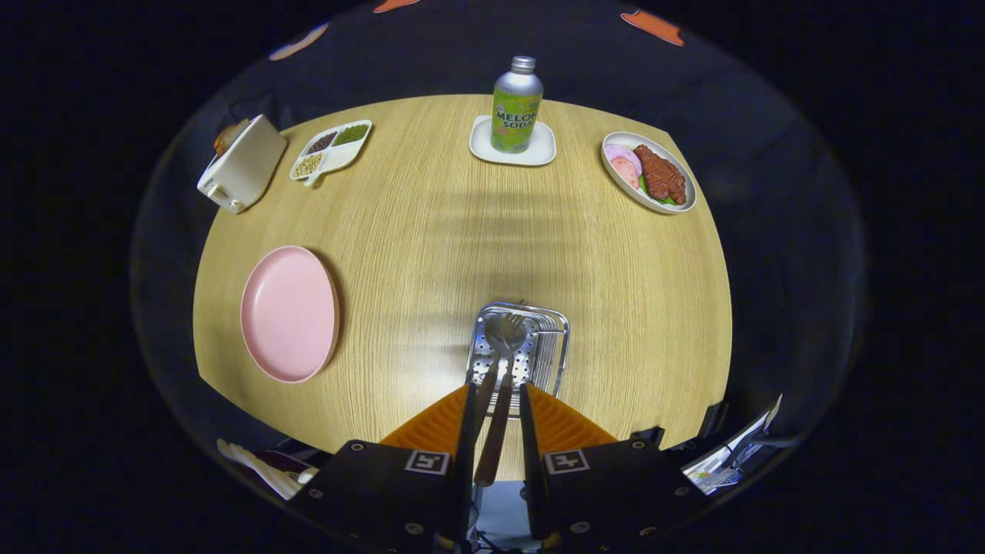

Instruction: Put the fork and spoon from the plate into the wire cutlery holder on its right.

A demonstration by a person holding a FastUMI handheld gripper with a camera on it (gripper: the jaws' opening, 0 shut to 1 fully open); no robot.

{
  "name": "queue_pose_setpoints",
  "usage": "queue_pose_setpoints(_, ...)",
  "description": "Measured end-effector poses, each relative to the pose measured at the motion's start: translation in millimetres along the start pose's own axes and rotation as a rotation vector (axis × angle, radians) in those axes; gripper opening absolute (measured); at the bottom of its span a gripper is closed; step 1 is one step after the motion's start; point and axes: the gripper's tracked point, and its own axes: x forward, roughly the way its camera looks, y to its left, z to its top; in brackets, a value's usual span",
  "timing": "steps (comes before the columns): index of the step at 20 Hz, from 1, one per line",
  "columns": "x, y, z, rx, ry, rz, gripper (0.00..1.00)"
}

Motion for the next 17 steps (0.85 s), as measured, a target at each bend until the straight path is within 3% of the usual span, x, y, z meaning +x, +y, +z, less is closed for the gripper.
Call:
queue_pose_setpoints(3, -21.1, 3.3, 20.5, 0.013, -0.107, -0.007, 0.43)
queue_pose_setpoints(6, -52.7, 16.2, 51.0, 0.052, -0.254, 0.024, 0.7)
queue_pose_setpoints(11, -101.2, 20.9, 93.6, 0.093, -0.514, 0.014, 0.97)
queue_pose_setpoints(17, -144.9, 16.0, 110.7, 0.155, -0.744, -0.025, 0.98)
